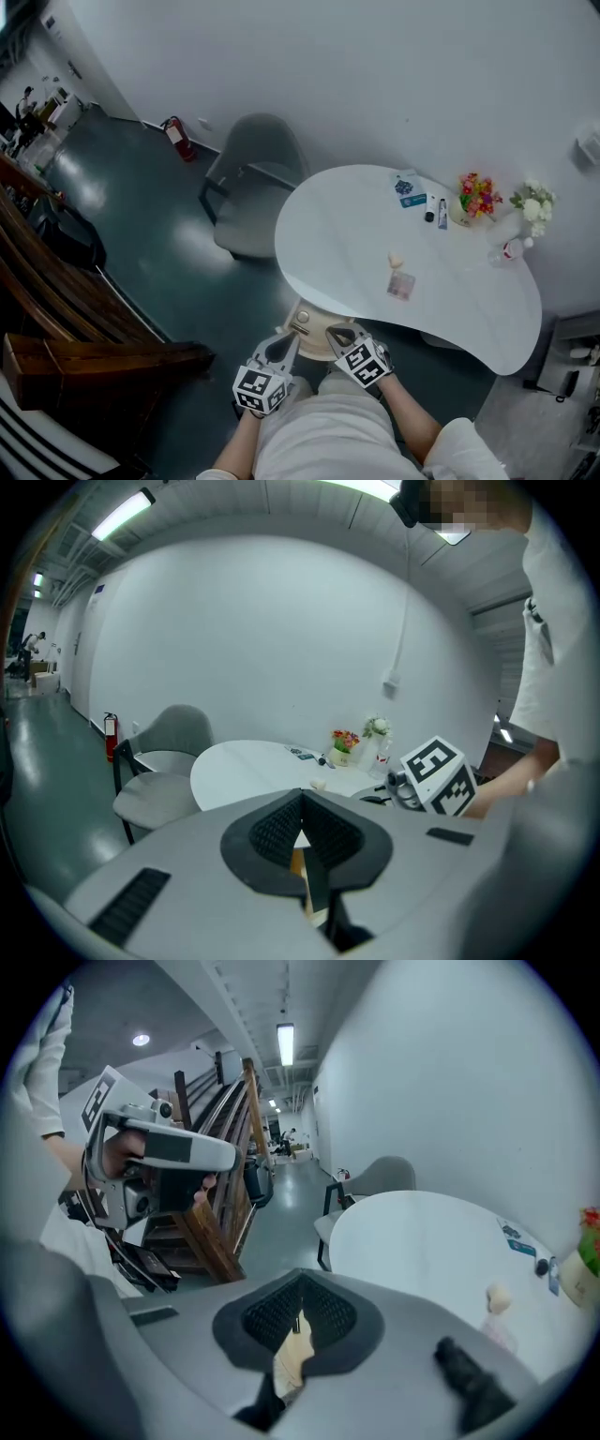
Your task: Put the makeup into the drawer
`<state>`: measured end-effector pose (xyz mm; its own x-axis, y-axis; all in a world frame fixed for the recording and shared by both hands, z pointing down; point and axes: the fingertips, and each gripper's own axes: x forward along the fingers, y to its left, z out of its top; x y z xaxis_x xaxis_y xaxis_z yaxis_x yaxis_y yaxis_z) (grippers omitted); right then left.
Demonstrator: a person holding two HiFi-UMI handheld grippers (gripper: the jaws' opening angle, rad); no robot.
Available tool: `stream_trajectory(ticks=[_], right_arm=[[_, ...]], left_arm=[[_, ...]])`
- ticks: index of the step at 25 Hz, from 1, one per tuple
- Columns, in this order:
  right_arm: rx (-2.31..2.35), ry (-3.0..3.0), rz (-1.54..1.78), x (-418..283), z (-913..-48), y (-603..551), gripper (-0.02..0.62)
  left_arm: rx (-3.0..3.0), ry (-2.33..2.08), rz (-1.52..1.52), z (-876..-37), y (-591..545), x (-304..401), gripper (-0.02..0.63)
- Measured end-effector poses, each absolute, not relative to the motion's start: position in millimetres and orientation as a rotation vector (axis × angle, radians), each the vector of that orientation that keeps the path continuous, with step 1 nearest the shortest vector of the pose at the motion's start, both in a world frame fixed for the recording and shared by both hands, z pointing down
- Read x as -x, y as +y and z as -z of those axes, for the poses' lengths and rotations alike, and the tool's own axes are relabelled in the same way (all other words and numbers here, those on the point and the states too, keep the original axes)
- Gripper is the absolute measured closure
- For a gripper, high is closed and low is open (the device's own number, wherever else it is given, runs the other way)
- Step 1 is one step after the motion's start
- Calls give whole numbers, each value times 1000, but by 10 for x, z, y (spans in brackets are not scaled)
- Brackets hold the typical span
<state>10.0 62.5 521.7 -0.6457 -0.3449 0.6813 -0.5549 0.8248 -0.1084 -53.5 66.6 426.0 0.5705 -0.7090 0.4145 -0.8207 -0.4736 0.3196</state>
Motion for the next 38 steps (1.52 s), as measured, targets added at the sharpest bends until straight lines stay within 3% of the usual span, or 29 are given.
stream_trajectory(ticks=[12, 21, 38], right_arm=[[-829, -2466, -468, -600, -4711, 447, 583], [-942, -2423, -544, -1034, -4744, 325, 583], [-927, -2366, -518, -1226, -4902, 285, 581]], left_arm=[[-2393, -1163, -317, -4226, 464, -25, 598], [-2426, -1118, -350, -4232, 318, -296, 598], [-2421, -1083, -361, -4291, 341, -454, 598]])
